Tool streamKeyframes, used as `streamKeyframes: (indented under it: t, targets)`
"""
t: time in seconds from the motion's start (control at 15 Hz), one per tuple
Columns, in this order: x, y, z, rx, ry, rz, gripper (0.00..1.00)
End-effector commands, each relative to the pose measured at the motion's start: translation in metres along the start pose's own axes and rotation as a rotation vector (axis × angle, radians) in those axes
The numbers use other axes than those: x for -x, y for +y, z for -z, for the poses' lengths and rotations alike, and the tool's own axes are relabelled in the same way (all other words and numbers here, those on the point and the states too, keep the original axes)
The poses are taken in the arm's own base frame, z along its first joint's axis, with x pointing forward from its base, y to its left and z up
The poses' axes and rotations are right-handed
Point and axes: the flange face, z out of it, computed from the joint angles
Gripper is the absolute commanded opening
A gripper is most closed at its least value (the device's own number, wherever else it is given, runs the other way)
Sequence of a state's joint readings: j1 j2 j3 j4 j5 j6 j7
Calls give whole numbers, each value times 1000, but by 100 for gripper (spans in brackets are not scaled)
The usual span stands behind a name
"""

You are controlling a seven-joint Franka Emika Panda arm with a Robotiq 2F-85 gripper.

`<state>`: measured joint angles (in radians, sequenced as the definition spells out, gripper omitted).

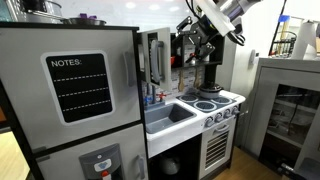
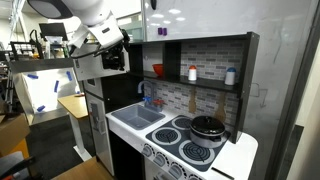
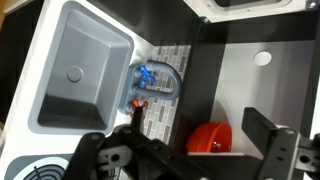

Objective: Take the orange bowl from the cupboard and put it on the stove

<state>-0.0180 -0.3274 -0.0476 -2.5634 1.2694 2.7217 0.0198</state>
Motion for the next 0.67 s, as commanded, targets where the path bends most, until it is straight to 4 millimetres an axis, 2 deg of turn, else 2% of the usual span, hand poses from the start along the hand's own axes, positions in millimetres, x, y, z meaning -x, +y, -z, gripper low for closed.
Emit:
streamKeyframes:
  t: [0.0,0.27,0.6]
  targets:
    - [0,0,0,0,0,0,100]
    - [-3,5,6,-14,6,-13,100]
    - [-19,17,22,-81,59,-83,100]
